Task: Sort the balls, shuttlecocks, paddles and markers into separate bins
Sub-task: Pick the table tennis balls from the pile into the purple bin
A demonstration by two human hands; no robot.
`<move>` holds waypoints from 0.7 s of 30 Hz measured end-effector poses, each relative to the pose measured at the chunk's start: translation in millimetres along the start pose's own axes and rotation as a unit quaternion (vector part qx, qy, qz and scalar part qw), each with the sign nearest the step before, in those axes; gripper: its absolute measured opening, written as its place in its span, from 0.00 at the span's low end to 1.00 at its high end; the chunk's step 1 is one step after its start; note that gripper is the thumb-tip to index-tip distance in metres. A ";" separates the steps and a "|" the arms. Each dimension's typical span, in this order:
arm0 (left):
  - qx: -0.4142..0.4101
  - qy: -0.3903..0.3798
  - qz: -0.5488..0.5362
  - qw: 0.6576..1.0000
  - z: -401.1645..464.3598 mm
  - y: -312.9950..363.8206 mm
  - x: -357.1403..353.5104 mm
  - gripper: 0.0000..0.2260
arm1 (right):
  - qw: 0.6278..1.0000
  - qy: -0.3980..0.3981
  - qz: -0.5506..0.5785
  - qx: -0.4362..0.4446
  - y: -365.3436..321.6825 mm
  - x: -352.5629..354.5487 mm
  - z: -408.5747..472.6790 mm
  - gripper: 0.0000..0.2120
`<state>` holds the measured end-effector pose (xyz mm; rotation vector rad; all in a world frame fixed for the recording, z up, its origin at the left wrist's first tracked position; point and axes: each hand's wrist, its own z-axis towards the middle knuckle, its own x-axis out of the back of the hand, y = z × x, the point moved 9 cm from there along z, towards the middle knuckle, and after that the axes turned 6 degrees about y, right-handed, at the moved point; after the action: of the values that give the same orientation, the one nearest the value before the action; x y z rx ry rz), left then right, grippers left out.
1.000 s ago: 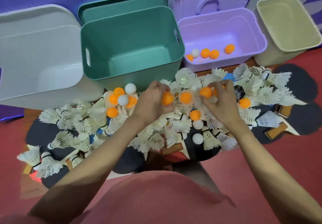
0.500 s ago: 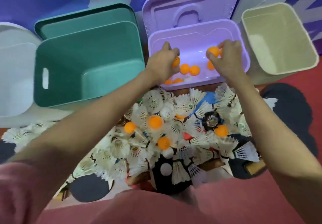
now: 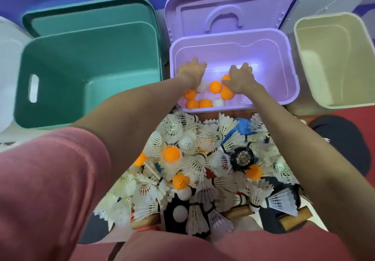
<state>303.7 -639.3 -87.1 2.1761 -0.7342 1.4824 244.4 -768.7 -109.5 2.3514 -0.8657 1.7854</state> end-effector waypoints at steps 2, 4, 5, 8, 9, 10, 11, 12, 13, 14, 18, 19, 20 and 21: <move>0.001 -0.005 0.009 1.000 -0.9 1.0 -2.4 0.22 | 1.000 -0.012 -0.013 0.006 0.2 -1.4 -2.1 0.21; 0.004 0.001 0.017 1.000 -2.6 2.9 2.5 0.23 | 1.000 -0.021 -0.017 0.008 0.1 0.6 -5.4 0.21; 0.005 0.007 0.023 1.000 -4.0 4.0 7.7 0.23 | 1.000 -0.023 -0.017 0.010 -0.3 2.5 -8.0 0.22; 0.003 0.016 0.032 0.999 -15.5 6.6 28.5 0.21 | 1.000 -0.012 -0.021 0.018 -4.1 13.4 -22.1 0.24; -0.004 0.017 0.034 0.999 -22.8 8.5 36.8 0.20 | 0.999 0.000 -0.022 0.024 -6.7 18.6 -29.2 0.24; -0.014 0.024 0.036 0.999 -32.8 10.5 46.9 0.19 | 0.999 0.013 -0.024 0.031 -10.8 23.9 -38.5 0.24; -0.026 0.040 0.036 0.998 -45.0 12.2 58.0 0.18 | 0.999 0.027 -0.023 0.037 -15.6 28.9 -49.4 0.25; -0.038 0.064 0.031 0.997 -59.2 12.4 69.7 0.19 | 0.998 0.042 -0.017 0.042 -21.2 33.6 -61.9 0.25; -0.045 0.100 0.018 0.994 -76.4 10.1 82.1 0.19 | 0.997 0.061 -0.006 0.049 -28.3 38.2 -76.0 0.25; -0.048 0.145 -0.003 0.988 -95.9 4.8 93.5 0.19 | 0.995 0.083 0.008 0.061 -37.4 42.8 -91.6 0.25; -0.058 0.342 -0.135 0.928 -193.1 -34.8 117.3 0.18 | 0.970 0.184 0.087 0.132 -86.1 53.1 -162.2 0.22; -0.060 0.367 -0.163 0.914 -218.5 -45.7 114.4 0.17 | 0.960 0.209 0.107 0.151 -100.4 52.9 -181.5 0.20; -0.063 0.383 -0.182 0.903 -243.6 -55.3 109.0 0.17 | 0.951 0.227 0.127 0.167 -115.8 50.8 -201.1 0.19; -0.067 0.392 -0.195 0.896 -268.0 -63.7 101.4 0.16 | 0.944 0.235 0.145 0.178 -130.7 46.4 -219.7 0.18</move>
<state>180.4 -449.9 100.2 1.3115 -0.0995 1.7999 122.7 -594.6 40.1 1.8782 -0.9081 2.6709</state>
